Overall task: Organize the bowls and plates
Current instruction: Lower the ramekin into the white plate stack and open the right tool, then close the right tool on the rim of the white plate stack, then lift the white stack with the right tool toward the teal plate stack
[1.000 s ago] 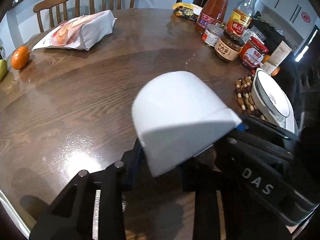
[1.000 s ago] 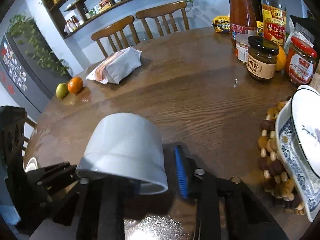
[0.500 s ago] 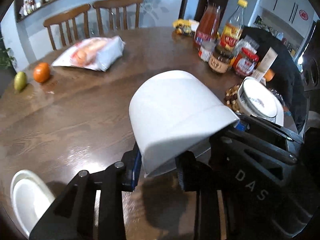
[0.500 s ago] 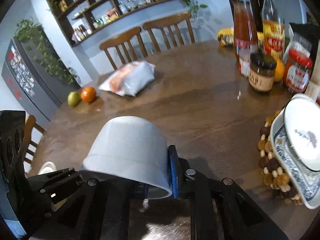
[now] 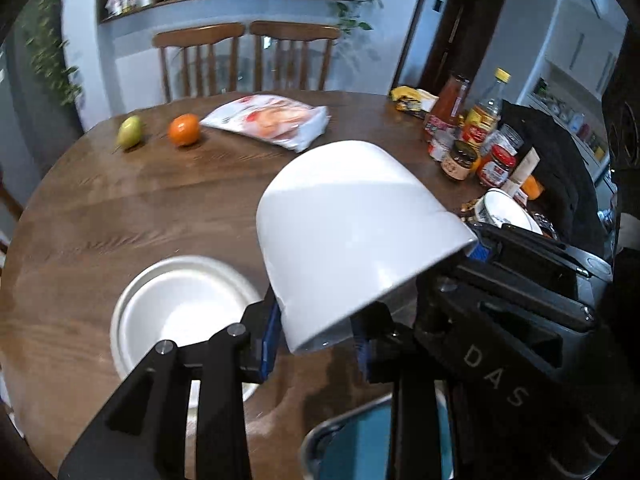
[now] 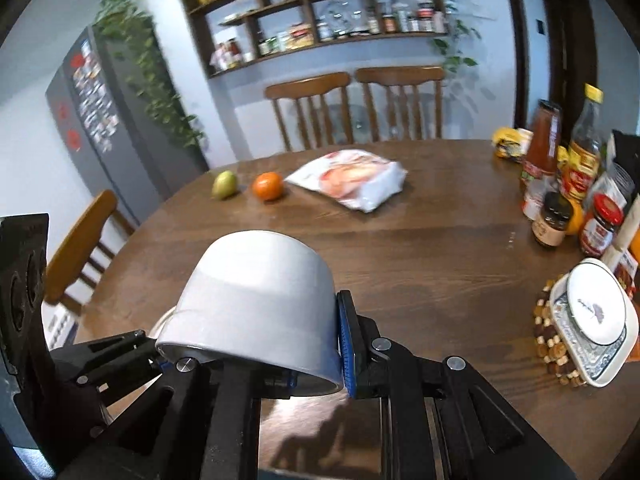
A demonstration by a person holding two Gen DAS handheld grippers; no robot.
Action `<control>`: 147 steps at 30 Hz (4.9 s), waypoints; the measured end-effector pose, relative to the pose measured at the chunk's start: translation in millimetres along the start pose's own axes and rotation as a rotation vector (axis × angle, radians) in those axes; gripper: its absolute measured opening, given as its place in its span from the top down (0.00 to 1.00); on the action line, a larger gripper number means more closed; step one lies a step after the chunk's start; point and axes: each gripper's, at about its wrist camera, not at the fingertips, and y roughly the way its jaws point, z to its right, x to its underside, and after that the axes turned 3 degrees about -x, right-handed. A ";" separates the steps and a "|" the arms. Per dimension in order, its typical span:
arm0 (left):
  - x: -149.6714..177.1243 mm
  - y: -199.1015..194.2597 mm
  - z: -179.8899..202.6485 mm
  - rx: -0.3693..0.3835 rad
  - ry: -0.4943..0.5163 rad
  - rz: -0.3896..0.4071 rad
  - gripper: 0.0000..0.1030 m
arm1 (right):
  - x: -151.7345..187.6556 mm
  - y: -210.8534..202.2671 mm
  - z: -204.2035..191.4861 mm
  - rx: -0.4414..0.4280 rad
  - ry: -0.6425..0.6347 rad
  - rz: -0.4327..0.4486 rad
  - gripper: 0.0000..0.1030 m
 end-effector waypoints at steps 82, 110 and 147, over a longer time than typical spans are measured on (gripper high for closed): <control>50.5 48.5 -138.0 0.056 -0.254 -0.204 0.22 | 51.2 154.6 -40.0 -0.252 0.294 -0.533 0.26; 51.2 46.5 -128.6 0.072 -0.318 -0.216 0.28 | 58.7 154.1 -40.0 -0.243 0.340 -0.505 0.36; 58.6 29.1 -111.9 0.091 -0.309 -0.221 0.27 | 59.6 126.7 -39.8 -0.221 0.316 -0.468 0.35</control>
